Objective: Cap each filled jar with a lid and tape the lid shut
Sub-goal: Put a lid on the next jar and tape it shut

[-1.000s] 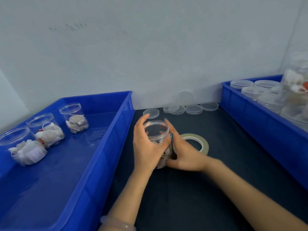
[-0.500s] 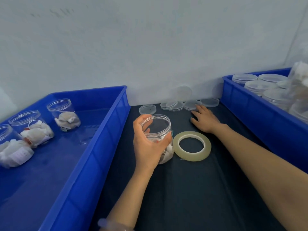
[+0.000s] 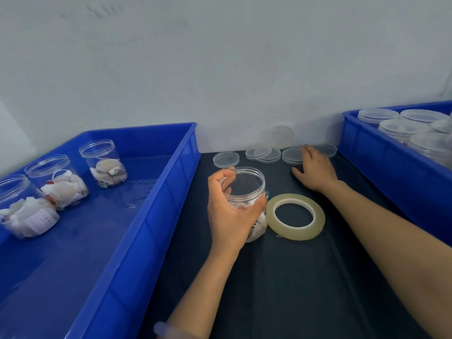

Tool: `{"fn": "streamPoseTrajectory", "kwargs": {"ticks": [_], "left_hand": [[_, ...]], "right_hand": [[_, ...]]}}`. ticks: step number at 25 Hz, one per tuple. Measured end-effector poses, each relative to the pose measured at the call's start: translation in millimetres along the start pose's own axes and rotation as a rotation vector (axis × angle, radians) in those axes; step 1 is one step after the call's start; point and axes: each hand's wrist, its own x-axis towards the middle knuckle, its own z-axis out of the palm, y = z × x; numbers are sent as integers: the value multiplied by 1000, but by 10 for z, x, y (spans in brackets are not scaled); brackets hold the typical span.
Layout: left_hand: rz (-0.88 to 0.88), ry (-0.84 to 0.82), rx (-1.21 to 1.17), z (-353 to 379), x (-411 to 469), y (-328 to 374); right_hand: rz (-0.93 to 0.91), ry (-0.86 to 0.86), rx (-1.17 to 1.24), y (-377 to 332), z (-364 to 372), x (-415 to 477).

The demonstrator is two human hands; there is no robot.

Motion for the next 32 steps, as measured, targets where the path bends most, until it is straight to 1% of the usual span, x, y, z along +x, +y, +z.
{"fn": "streamPoseTrajectory", "kwargs": {"ticks": [2, 3, 5, 7, 10, 12, 14, 15, 16, 18, 19, 22, 25, 26, 29, 30, 32], "left_hand": [[1, 6, 4, 2, 3, -10], [4, 11, 4, 3, 5, -18], [9, 18, 8, -5, 5, -31], [8, 14, 6, -3, 7, -36], [7, 11, 1, -3, 6, -24], [5, 10, -5, -7, -7, -3], [4, 8, -7, -11, -4, 8], [0, 6, -6, -12, -8, 14], [-3, 5, -4, -10, -10, 18], [-2, 14, -1, -6, -10, 15], [3, 17, -1, -4, -9, 13], [14, 16, -2, 0, -4, -5], [32, 20, -7, 1, -6, -26], [41, 20, -5, 2, -7, -28], [49, 20, -9, 1, -3, -9], [45, 17, -9, -2, -10, 3], [34, 10, 5, -12, -18, 8]], "right_hand": [[15, -155, -68, 8, 55, 132], [22, -203, -77, 11, 73, 189], [31, -213, -62, -6, 86, 259], [34, -125, -45, -26, 84, 233], [-3, 82, -71, -86, 70, 83], [-7, 197, -32, -133, 38, -36], [-5, 253, -9, -147, 18, -84], [1, 229, 14, -138, 26, -75], [10, 170, 58, -124, 40, -47], [18, -8, 150, -97, 60, 31], [16, -58, 181, -80, 68, 61], [31, -39, 288, -75, 56, 29], [25, -65, 395, -130, 39, -185], [22, -67, 490, -166, 12, -278], [54, -36, 943, -365, -229, -544], [27, -8, 1022, -462, -372, -628], [-112, 56, 1080, -697, -691, -798]]}}
